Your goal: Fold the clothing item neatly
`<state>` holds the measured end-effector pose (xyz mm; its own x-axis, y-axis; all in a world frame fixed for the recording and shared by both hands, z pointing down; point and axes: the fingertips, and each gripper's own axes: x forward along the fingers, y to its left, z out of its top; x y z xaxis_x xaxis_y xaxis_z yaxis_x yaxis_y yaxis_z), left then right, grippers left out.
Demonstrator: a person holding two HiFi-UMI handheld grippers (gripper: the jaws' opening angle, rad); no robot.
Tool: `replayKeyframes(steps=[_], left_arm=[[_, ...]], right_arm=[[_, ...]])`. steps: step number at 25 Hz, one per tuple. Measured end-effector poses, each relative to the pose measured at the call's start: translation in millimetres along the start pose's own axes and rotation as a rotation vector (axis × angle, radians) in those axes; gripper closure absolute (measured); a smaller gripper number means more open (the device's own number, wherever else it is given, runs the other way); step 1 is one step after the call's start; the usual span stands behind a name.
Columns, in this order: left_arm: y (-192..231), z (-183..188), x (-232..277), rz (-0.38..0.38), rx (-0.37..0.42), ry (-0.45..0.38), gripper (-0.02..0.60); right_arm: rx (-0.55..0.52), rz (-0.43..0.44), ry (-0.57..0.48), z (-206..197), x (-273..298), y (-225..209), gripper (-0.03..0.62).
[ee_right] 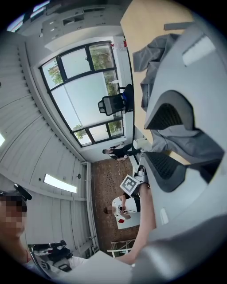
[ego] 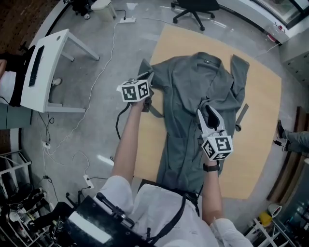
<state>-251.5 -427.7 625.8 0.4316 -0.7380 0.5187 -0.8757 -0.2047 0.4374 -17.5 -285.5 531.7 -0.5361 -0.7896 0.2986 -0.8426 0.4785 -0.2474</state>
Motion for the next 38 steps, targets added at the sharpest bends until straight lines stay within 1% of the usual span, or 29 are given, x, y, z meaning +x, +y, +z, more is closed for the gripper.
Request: replayKeyframes(steps=[2, 4, 6, 8, 10, 12, 15, 16, 17, 19, 20, 23, 24, 26, 29, 31, 34, 38], left_arm=[[-45.3, 5.2, 0.8, -0.012, 0.149, 0.012, 0.558], [-94.5, 1.7, 7.5, -0.044, 0.283, 0.038, 0.558], [-140.2, -11.6, 18.9, -0.079, 0.41, 0.085, 0.558], [-177.9, -35.9, 35.7, -0.109, 0.528, 0.147, 0.558], [-207.5, -66.6, 51.9, -0.14, 0.606, 0.213, 0.557], [-226.5, -101.7, 68.2, -0.172, 0.636, 0.282, 0.557], [-235.3, -153.6, 91.8, -0.195, 0.63, 0.372, 0.551], [-235.3, -166.0, 96.3, -0.199, 0.62, 0.389, 0.533], [-235.2, -174.3, 97.6, -0.205, 0.602, 0.397, 0.498], [-233.9, -178.4, 89.6, -0.219, 0.555, 0.383, 0.46], [-232.0, -175.5, 80.9, -0.221, 0.529, 0.362, 0.454], [-219.4, -158.5, 41.3, -0.201, 0.425, 0.275, 0.454], [-211.0, -153.2, 27.3, -0.178, 0.396, 0.249, 0.456], [-188.4, -146.1, 4.7, -0.119, 0.363, 0.216, 0.456], [-155.1, -138.7, -17.4, -0.05, 0.341, 0.205, 0.456], [-137.6, -135.5, -29.2, -0.021, 0.337, 0.205, 0.457], [-118.9, -136.4, -44.2, 0.005, 0.317, 0.202, 0.457], [-103.9, -145.6, -58.1, 0.023, 0.29, 0.201, 0.457]], right_arm=[[0.009, -0.03, -0.022, 6.7, -16.7, -14.3, 0.433], [0.015, -0.063, -0.039, 12.6, -33.6, -30.1, 0.434], [0.019, -0.096, -0.053, 17.5, -49.7, -45.2, 0.433], [0.025, -0.131, -0.065, 20.6, -65.3, -60.6, 0.434], [0.033, -0.167, -0.075, 21.9, -80.3, -75.7, 0.433], [0.043, -0.199, -0.081, 20.9, -93.7, -89.7, 0.433], [0.056, -0.232, -0.076, 16.4, -109.3, -107.5, 0.434], [0.058, -0.237, -0.073, 15.0, -112.5, -111.9, 0.433], [0.059, -0.238, -0.07, 13.7, -114.3, -115.6, 0.433], [0.053, -0.228, -0.059, 11.4, -112.3, -120.6, 0.433], [0.045, -0.214, -0.05, 10.6, -107.6, -121.9, 0.433], [0.0, -0.129, -0.006, 9.0, -72.2, -116.3, 0.433], [-0.025, -0.087, 0.019, 7.7, -52.6, -109.9, 0.433], [-0.091, 0.008, 0.082, 2.8, -5.0, -88.2, 0.428], [-0.207, 0.146, 0.195, -11.6, 70.4, -45.4, 0.424], [-0.287, 0.214, 0.282, -27.3, 113.6, -21.3, 0.427], [-0.39, 0.28, 0.402, -58.9, 163.5, -0.6, 0.427], [-0.529, 0.334, 0.539, -108.8, 206.3, 13.3, 0.43]])
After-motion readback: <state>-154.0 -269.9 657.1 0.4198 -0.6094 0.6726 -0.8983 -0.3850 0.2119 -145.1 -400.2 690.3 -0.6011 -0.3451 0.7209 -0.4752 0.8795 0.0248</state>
